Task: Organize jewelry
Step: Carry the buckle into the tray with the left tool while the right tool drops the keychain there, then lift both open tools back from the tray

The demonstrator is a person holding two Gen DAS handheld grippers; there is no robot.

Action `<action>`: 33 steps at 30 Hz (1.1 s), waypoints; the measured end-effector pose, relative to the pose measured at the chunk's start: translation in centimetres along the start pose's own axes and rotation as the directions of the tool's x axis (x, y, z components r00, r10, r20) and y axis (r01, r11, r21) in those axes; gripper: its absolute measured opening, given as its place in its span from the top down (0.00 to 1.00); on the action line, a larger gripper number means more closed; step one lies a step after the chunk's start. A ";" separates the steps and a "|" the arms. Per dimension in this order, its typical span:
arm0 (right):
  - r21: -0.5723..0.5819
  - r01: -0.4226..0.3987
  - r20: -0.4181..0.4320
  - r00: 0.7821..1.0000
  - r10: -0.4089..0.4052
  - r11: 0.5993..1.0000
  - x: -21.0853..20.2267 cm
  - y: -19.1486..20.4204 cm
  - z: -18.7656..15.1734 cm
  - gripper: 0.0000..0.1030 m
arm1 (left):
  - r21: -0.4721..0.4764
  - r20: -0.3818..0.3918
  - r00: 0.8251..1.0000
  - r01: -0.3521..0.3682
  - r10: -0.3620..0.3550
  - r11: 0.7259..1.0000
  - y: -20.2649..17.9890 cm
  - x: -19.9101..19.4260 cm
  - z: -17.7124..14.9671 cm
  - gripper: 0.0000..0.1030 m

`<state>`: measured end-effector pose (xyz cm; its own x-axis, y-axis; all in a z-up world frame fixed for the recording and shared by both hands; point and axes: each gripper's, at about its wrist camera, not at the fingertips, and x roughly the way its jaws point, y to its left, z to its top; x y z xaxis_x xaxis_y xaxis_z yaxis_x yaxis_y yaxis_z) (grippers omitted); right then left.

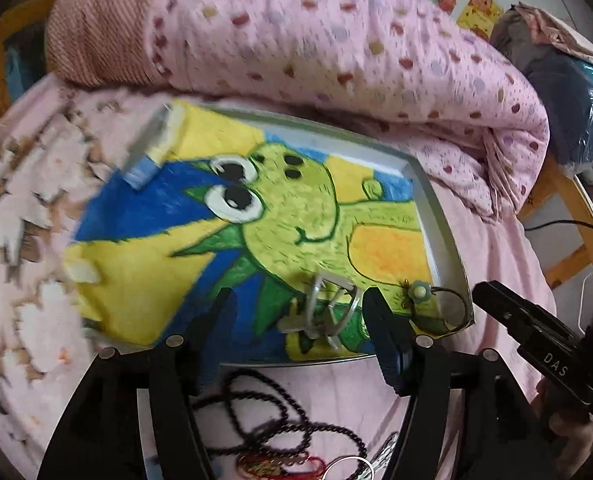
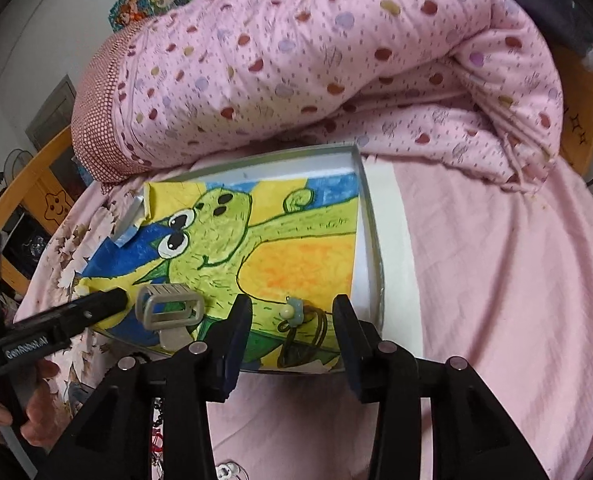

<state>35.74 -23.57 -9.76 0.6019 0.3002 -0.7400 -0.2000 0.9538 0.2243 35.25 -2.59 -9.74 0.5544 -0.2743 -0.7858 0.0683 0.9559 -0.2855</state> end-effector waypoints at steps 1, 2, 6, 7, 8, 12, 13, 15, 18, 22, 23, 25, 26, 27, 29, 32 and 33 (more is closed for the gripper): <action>-0.007 0.004 0.014 1.000 -0.004 1.000 -0.5 0.2 0.0 0.50 | 0.004 0.016 1.000 -0.013 0.013 1.000 -0.1 -0.7 0.0 0.34; -0.014 0.004 0.036 0.999 -0.003 1.000 -1.4 0.5 -0.1 0.43 | 0.005 0.043 0.999 -0.030 0.029 1.000 -0.1 -1.7 -0.1 0.28; -0.004 -0.010 0.090 0.996 0.011 1.000 -4.3 1.3 -0.6 0.29 | 0.000 0.130 0.990 -0.052 0.052 0.999 -0.3 -5.4 -0.6 0.25; -0.002 -0.012 0.105 0.994 0.012 1.000 -5.1 1.5 -0.7 0.26 | 0.001 0.143 0.988 -0.058 0.057 0.998 -0.4 -6.3 -0.8 0.25; -0.001 -0.013 0.124 0.992 0.013 1.000 -6.0 1.8 -0.9 0.22 | 0.005 0.161 0.985 -0.063 0.061 0.998 -0.4 -7.4 -1.1 0.23; -0.025 -0.023 0.187 0.982 0.027 0.999 -9.8 3.5 -2.1 0.13 | 0.018 0.241 0.966 -0.099 0.092 0.995 -0.8 -11.3 -2.5 0.01; -0.037 -0.023 0.198 0.980 0.030 0.999 -10.5 3.9 -2.3 0.12 | 0.019 0.266 0.960 -0.100 0.092 0.995 -0.9 -12.3 -3.0 0.01; -0.073 -0.016 0.230 0.973 0.032 0.997 -12.5 4.9 -3.1 0.06 | 0.023 0.292 0.951 -0.110 0.098 0.994 -0.9 -14.0 -4.1 0.01; -0.114 0.004 0.280 0.960 0.028 0.993 -15.4 6.1 -4.4 0.00 | 0.029 0.327 0.938 -0.129 0.113 0.991 -0.8 -16.4 -5.8 0.01; -0.113 0.013 0.316 0.948 0.024 0.994 -18.3 6.9 -6.3 0.00 | 0.026 0.377 0.919 -0.137 0.117 0.990 -0.4 -19.5 -8.3 0.01; -0.113 0.014 0.317 0.948 0.023 0.994 -18.7 7.0 -6.7 0.00 | 0.027 0.392 0.912 -0.140 0.118 0.990 -0.4 -20.2 -9.0 0.01; -0.116 0.014 0.316 0.949 0.024 0.993 -19.6 7.5 -7.8 0.00 | 0.035 0.413 0.903 -0.148 0.121 0.988 -0.4 -21.6 -10.4 0.01; -0.117 0.012 0.313 0.949 0.025 0.993 -19.9 7.6 -8.2 0.00 | 0.037 0.418 0.900 -0.153 0.124 0.988 -0.3 -22.1 -10.9 0.01; -0.120 0.012 0.310 0.950 0.026 0.993 -20.2 7.8 -8.7 0.00 | 0.039 0.421 0.898 -0.157 0.127 0.987 -0.2 -22.5 -11.5 0.01; -0.131 0.019 0.301 0.953 0.021 0.991 -20.9 8.3 -9.7 0.00 | 0.043 0.422 0.897 -0.166 0.133 0.985 -0.1 -23.2 -12.6 0.01; -0.138 0.016 0.291 0.957 0.025 0.990 -21.6 9.0 -11.1 0.00 | 0.041 0.422 0.896 -0.176 0.142 0.984 0.4 -24.0 -14.2 0.01; -0.142 0.014 0.286 0.958 0.028 0.990 -21.8 9.3 -11.5 0.00 | 0.040 0.421 0.895 -0.177 0.144 0.983 0.6 -24.2 -14.7 0.01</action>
<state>11.90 -21.43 1.20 0.7923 0.3177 -0.5209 -0.2994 0.9463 0.1218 9.69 3.06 1.06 0.8557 -0.0637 -0.5135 0.0022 0.9928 -0.1195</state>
